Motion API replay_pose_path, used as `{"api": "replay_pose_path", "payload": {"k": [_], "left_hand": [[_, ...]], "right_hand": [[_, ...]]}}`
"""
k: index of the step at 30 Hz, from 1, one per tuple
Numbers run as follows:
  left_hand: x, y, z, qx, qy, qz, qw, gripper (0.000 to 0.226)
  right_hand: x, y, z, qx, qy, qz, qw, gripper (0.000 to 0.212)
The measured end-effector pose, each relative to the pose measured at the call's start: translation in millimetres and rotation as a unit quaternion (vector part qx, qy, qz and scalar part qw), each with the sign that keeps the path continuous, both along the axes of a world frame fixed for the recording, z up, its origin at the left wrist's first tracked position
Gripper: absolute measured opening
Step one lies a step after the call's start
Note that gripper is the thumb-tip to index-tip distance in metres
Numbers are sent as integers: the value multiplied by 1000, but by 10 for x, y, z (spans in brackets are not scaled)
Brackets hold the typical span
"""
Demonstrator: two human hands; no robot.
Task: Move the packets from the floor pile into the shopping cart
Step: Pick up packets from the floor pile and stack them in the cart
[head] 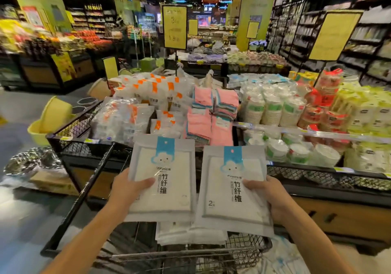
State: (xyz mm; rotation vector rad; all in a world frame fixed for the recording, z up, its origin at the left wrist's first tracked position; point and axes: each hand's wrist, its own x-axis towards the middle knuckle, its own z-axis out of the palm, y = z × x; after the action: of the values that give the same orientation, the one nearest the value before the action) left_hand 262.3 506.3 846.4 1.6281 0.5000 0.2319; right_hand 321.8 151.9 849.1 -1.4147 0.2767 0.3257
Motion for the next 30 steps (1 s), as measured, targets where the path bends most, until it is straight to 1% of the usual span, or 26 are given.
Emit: {"api": "replay_pose_path", "payload": {"k": [3,6,14,16,20,25,30], "left_hand": [[164,135,-242,-20,17,13,1000,30],[347,200,-519,-44,43,27,998,32],[865,232,-1418,-109,137,97,980,30],[971,225,-1639,-113,154,111,975,31],[1125,214,-2141,-105,186,121,969,29],[1354,305,-2921,-105,244,124,956,29],[1653,352,-3691,-96,281,111,948,30]], "right_hand": [[232,75,-161,-9,9,8,1000,33],[551,101,-392,-12,28,12,999,37],[1443,126,-1288,-31,107,41,993,37],[1603,127,-1549,-31,129,42,990,35],[1825,159,-2109,-39,176,45,983,41],[1982,323,-2781,-61,220,53,972,31],[2133,528,-3502,-102,255,53,960,26]]}}
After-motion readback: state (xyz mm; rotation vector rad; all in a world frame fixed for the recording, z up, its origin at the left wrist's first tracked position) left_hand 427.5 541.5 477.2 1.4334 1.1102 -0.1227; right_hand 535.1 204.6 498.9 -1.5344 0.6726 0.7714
